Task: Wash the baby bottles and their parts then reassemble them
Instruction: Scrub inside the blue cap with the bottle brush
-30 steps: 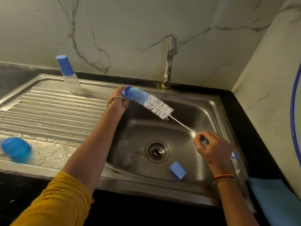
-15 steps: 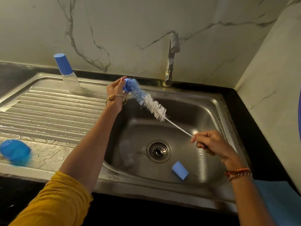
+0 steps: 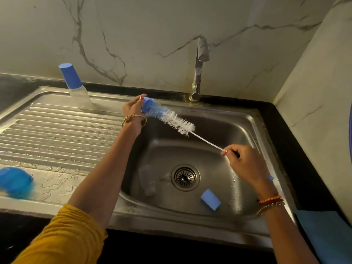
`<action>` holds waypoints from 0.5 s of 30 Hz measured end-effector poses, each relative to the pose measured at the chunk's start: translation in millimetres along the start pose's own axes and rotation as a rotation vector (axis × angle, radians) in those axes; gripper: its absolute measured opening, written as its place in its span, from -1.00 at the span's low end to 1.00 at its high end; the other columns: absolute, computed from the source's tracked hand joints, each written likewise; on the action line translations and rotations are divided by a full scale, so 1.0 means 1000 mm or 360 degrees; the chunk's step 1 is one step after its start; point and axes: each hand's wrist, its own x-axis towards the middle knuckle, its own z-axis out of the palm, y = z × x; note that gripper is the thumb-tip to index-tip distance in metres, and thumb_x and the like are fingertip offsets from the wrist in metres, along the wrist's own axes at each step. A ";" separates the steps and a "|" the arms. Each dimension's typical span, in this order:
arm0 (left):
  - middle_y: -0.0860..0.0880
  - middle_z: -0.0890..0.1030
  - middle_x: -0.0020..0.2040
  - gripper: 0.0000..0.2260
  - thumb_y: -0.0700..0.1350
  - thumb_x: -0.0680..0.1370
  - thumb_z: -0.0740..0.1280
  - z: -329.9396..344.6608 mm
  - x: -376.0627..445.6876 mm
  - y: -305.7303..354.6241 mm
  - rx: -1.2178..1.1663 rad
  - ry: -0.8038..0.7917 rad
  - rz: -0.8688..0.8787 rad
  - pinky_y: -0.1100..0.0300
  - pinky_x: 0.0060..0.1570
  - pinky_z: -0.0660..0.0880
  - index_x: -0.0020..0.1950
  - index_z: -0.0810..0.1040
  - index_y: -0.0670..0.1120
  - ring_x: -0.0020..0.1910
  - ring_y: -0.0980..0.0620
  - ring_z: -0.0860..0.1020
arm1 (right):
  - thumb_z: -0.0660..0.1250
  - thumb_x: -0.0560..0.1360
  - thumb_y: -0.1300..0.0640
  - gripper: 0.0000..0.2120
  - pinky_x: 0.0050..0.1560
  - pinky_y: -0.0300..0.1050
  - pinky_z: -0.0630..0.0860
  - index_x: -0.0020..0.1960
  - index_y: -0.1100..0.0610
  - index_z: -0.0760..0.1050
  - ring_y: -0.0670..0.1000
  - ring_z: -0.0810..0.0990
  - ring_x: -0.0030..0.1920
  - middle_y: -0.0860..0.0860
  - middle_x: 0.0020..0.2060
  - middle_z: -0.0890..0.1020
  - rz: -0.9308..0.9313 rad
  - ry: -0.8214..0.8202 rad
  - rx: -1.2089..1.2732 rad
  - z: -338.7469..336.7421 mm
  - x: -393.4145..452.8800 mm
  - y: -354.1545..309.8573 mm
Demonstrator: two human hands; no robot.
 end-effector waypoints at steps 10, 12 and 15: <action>-0.07 0.48 0.10 -0.63 -0.25 0.53 0.26 -0.011 0.012 -0.001 -0.0260 -0.0079 -0.0222 0.21 0.00 0.49 0.34 0.39 -0.12 0.05 -0.01 0.51 | 0.38 0.46 0.16 -0.96 -0.55 -0.38 0.32 -0.14 0.09 0.51 -0.21 0.42 -0.55 -0.02 -0.41 0.57 0.0171 -0.0465 0.0744 -0.016 0.009 -0.003; -0.11 0.51 0.15 -0.68 -0.17 0.53 0.29 -0.013 0.018 -0.001 -0.0150 -0.0069 -0.0308 0.27 -0.08 0.52 0.29 0.45 -0.16 0.11 -0.04 0.52 | 0.40 0.43 0.20 -0.93 -0.36 -0.26 0.50 -0.20 0.07 0.54 -0.18 0.55 -0.35 -0.04 -0.30 0.62 -0.0147 0.0030 0.0366 -0.010 0.009 0.000; -0.18 0.52 0.16 -0.69 -0.11 0.56 0.25 -0.012 0.016 0.002 -0.0048 -0.0125 -0.0317 0.32 -0.19 0.53 0.25 0.49 -0.22 0.09 -0.05 0.53 | 0.25 0.49 0.16 -0.85 -0.39 -0.15 0.50 -0.15 0.13 0.60 0.02 0.58 -0.33 0.03 -0.30 0.65 -0.0512 0.0752 -0.0223 -0.002 0.012 0.001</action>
